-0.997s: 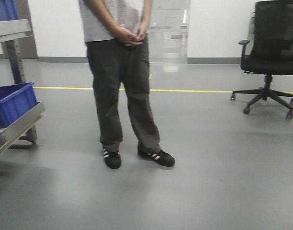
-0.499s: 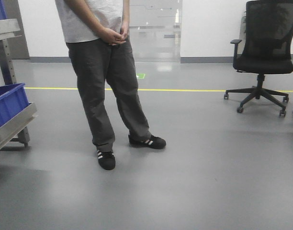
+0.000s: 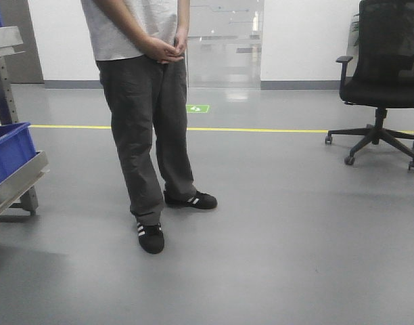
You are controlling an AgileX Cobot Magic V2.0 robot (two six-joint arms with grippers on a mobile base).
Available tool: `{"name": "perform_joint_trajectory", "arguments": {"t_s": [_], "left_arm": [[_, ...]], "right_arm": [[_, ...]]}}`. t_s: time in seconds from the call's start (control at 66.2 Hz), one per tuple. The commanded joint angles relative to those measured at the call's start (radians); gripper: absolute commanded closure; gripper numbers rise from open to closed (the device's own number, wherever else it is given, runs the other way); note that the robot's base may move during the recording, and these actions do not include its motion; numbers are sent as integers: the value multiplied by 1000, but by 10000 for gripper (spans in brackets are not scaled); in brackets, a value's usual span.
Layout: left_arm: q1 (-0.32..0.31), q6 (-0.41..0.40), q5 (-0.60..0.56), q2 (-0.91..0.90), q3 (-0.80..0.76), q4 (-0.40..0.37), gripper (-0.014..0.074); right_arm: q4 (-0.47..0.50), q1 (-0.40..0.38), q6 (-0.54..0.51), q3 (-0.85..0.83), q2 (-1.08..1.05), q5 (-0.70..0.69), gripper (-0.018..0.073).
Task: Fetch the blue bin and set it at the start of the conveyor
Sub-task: 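Hold the bin with both grippers while the base turns away from the rack, then hold the bin with both grippers while driving to the red-framed conveyor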
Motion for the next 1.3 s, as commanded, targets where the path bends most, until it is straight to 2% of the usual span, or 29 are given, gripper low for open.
{"name": "perform_joint_trajectory", "arguments": {"t_s": [0.0, 1.285], "left_arm": [[-5, 14, -34, -22, -10, 4, 708], [-5, 14, -34, -22, -10, 30, 708]], "right_arm": [[-26, -4, -16, -4, -9, -28, 712], [-26, -4, -16, -4, -9, -32, 712]]}}
